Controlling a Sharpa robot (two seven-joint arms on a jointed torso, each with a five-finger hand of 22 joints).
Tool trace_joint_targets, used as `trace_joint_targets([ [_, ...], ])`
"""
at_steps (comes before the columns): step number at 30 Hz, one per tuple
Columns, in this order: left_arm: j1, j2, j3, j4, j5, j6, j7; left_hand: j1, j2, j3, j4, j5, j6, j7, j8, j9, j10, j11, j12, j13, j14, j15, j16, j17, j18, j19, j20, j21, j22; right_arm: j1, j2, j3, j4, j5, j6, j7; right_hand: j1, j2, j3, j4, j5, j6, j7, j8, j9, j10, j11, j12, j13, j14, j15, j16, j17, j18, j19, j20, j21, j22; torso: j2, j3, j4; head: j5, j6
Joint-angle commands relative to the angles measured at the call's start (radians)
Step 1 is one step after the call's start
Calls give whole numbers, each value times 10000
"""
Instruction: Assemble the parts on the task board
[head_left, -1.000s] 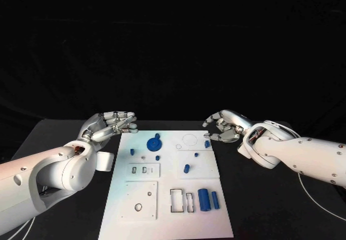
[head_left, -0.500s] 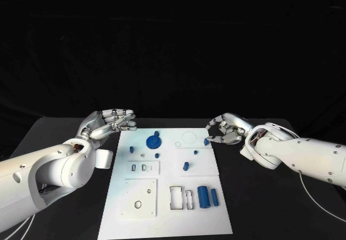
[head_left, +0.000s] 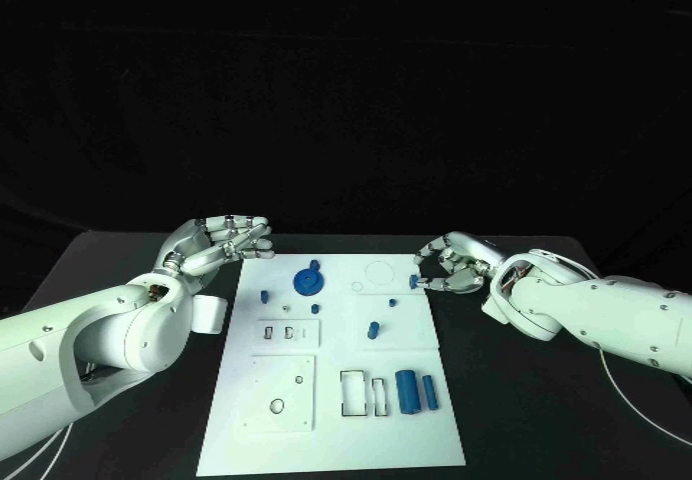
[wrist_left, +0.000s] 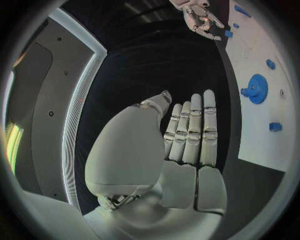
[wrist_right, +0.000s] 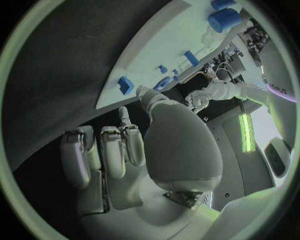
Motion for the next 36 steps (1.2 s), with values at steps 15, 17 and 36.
trace_joint_targets([
  [15,10,22,8,-10,6,192,54,-41,-22,33,-11,-15,27,39,-43,-9,45,12,-42,6,11,66,-66,9,0,-93,-2,38,15,-255,327,-3,-281,-426,281,-112,214,158,214,-215,-123,271,-47,58,71,136,49,100,1586,875,90,-21,1874,0,873,50,9,2432,-2,11,7,56,-68],
  [17,10,20,7,-11,6,191,53,-41,-22,33,-11,-15,27,39,-43,-9,45,12,-42,6,11,66,-66,9,0,-93,-2,38,15,-268,347,-3,-296,-437,283,-121,217,179,245,-227,-131,324,-55,74,81,157,42,122,1607,875,83,-21,1875,-3,880,46,16,2439,-3,14,0,70,-77],
  [36,10,1,7,-24,3,181,45,-46,-20,54,-30,-14,22,40,-55,-12,49,14,-72,3,4,68,-93,20,0,-117,1,42,15,-298,440,-2,-415,-414,5,-132,167,901,1182,-439,-874,1271,-407,488,292,362,-261,316,1801,893,-179,-6,1947,-41,979,-176,123,2553,-2,17,0,67,-112],
])
